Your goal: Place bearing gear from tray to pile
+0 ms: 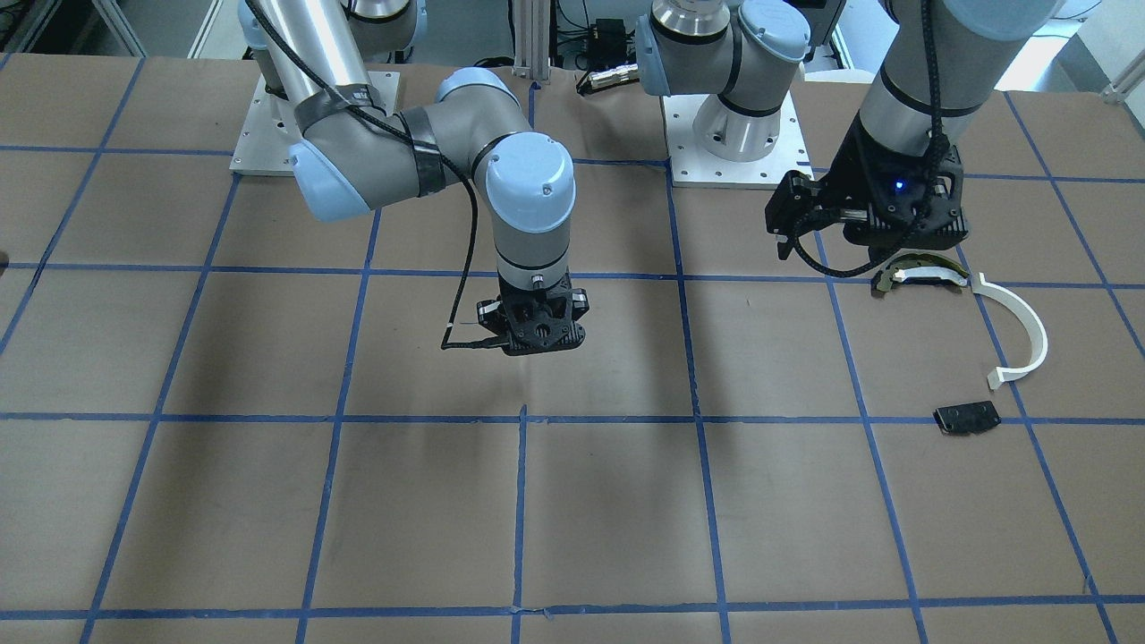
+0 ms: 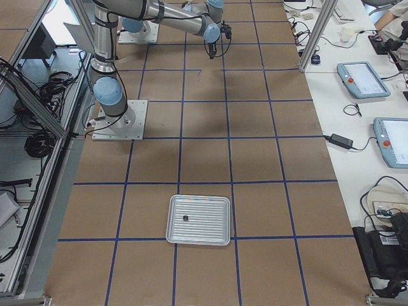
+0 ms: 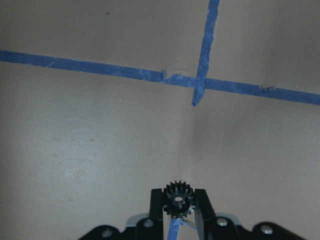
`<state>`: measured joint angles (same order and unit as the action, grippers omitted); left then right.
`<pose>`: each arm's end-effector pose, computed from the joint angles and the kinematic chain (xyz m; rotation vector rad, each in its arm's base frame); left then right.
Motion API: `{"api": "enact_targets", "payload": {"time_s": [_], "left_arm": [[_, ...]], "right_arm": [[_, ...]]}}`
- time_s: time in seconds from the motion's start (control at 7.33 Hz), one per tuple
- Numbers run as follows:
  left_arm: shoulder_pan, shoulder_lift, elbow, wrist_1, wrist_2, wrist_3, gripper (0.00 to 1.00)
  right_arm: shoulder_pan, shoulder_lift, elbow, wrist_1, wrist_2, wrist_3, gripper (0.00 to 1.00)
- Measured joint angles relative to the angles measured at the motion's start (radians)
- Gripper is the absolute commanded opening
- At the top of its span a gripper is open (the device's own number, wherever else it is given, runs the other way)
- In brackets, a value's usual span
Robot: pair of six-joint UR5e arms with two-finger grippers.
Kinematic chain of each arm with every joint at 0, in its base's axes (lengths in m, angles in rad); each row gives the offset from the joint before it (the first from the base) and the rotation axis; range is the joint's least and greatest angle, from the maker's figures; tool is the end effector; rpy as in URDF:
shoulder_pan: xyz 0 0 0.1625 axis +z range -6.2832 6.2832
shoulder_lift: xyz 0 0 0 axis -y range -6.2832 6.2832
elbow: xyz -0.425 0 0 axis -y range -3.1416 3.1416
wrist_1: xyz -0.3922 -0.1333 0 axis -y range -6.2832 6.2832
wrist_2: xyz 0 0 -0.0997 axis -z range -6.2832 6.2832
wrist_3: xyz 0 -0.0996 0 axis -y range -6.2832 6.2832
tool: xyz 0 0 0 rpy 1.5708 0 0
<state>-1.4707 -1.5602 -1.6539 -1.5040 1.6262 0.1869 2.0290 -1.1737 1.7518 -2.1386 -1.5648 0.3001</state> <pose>-0.0786 -0.4961 0.4590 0.1342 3.0846 0.0210 0.3817 -0.4713 0.2395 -0.2479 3.1300 0.0185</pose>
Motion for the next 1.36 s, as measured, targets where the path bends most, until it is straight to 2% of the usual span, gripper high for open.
{"api": "enact_targets", "payload": {"time_s": [0.14,0.41,0.68,0.82,1.09,1.36], "left_arm": [[-0.003,-0.003,-0.001,0.000,-0.001,-0.003,1.00],[-0.006,-0.009,-0.001,0.003,0.000,-0.004,1.00],[-0.007,-0.016,-0.002,0.003,-0.001,-0.007,1.00],[-0.016,-0.024,-0.002,0.003,-0.008,-0.017,1.00],[-0.101,-0.070,-0.015,0.057,-0.038,-0.090,1.00],[-0.236,-0.167,-0.057,0.227,-0.063,-0.201,1.00]], "right_arm": [[0.006,0.006,0.038,-0.054,-0.013,0.000,0.99],[0.006,0.006,0.066,-0.101,-0.026,-0.007,1.00],[-0.032,-0.057,0.050,-0.072,-0.052,-0.076,1.00],[-0.096,-0.133,0.038,0.007,-0.054,-0.147,1.00],[-0.304,-0.313,0.019,0.195,-0.051,-0.439,1.00],[-0.543,-0.415,0.015,0.329,-0.014,-0.818,1.00]]}}
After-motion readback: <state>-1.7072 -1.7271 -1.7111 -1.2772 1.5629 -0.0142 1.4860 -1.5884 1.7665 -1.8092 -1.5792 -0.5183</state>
